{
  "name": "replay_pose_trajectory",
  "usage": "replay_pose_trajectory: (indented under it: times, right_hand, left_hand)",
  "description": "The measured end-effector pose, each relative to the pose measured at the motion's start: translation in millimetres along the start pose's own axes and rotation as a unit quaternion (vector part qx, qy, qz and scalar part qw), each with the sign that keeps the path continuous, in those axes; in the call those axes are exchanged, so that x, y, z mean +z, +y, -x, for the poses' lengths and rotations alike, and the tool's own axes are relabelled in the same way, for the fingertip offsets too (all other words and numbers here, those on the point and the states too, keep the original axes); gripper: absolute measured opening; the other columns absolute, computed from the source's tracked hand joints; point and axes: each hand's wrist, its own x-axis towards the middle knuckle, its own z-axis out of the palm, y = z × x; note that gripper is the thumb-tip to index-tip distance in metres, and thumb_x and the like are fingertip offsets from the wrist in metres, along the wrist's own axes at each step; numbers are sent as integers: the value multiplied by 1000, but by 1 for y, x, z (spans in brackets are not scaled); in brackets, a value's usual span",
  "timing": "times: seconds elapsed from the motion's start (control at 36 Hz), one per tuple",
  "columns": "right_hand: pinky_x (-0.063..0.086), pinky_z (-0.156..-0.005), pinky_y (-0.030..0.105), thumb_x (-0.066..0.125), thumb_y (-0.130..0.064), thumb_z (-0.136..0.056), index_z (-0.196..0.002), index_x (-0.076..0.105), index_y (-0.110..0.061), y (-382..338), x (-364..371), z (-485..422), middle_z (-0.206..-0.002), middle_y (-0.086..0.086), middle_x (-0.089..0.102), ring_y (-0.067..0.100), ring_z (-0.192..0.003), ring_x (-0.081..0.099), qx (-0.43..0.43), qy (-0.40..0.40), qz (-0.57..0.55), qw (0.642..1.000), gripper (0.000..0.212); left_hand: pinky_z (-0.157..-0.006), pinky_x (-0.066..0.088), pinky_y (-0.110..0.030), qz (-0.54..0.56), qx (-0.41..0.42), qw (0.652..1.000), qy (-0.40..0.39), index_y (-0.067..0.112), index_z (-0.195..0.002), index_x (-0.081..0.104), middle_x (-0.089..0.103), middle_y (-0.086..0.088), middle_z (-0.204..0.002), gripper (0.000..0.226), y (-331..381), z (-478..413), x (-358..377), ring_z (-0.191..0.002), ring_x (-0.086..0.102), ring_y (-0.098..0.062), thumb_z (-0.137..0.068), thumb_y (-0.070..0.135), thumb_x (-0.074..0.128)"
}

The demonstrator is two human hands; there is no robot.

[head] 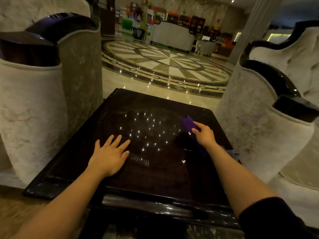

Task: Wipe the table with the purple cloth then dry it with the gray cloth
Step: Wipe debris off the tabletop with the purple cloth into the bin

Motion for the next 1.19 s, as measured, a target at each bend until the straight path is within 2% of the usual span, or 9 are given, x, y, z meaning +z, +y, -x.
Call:
replay_pose_trajectory:
  times: [0.22, 0.33, 0.44, 0.64, 0.81, 1.08, 1.19]
  right_hand:
    - [30, -102, 44, 38, -27, -96, -135, 35, -20, 31, 4, -15, -135, 17, 46, 37, -123, 36, 29, -91, 111, 989, 40]
    - [27, -105, 45, 36, -38, -95, -135, 35, -21, 35, 4, -16, -140, 18, 34, 38, -125, 31, 7, -90, 174, 981, 43]
    - [28, -104, 44, 33, -40, -95, -134, 38, -23, 30, 7, -12, -137, 17, 31, 37, -122, 31, 12, -79, 160, 984, 42]
    - [31, -102, 42, 37, -35, -95, -135, 35, -23, 18, 15, 5, -135, 16, 33, 35, -119, 35, -28, -95, 179, 979, 42]
    - [27, -103, 36, 38, -29, -96, -135, 37, -20, 3, 23, 38, -133, 13, 37, 32, -117, 36, -101, -123, 172, 972, 40]
    - [27, -97, 26, 47, -24, -92, -132, 42, -17, -20, 40, 110, -119, 9, 46, 25, -110, 40, -209, -153, 113, 959, 40]
    - [26, -93, 24, 49, -24, -92, -131, 42, -18, -32, 44, 143, -120, 9, 47, 19, -104, 38, -252, -176, 99, 946, 41]
  left_hand:
    - [-113, 0, -55, 3, 3, 1000, 2, 36, -142, 5, 1, 1, -157, 50, 0, 2, -1, -143, -5, -22, -94, 47, 16]
    - [-113, 0, -56, 1, 3, 1000, 3, 37, -142, 5, 2, 0, -157, 50, 2, 1, -1, -143, -4, -23, -94, 47, 17]
    - [-113, 0, -56, 7, 2, 1000, 7, 37, -142, 6, 2, 0, -157, 50, 1, 1, -1, -143, -4, -23, -94, 47, 17]
    - [-113, 0, -56, 9, 6, 1000, 4, 35, -142, 6, 2, -1, -157, 50, 1, 3, -2, -143, -4, -24, -94, 46, 17]
    - [-113, 0, -57, 11, 9, 1000, 1, 34, -142, 7, 2, -2, -157, 50, 2, 5, -4, -143, -4, -25, -95, 45, 17]
    - [-113, -2, -57, 9, 4, 1000, -11, 33, -142, 6, 1, -3, -157, 50, 4, 7, -6, -143, -4, -26, -95, 44, 17]
    - [-113, -1, -56, 6, 6, 1000, -6, 32, -143, 6, 2, -3, -157, 50, 3, 8, -6, -143, -4, -25, -95, 44, 16]
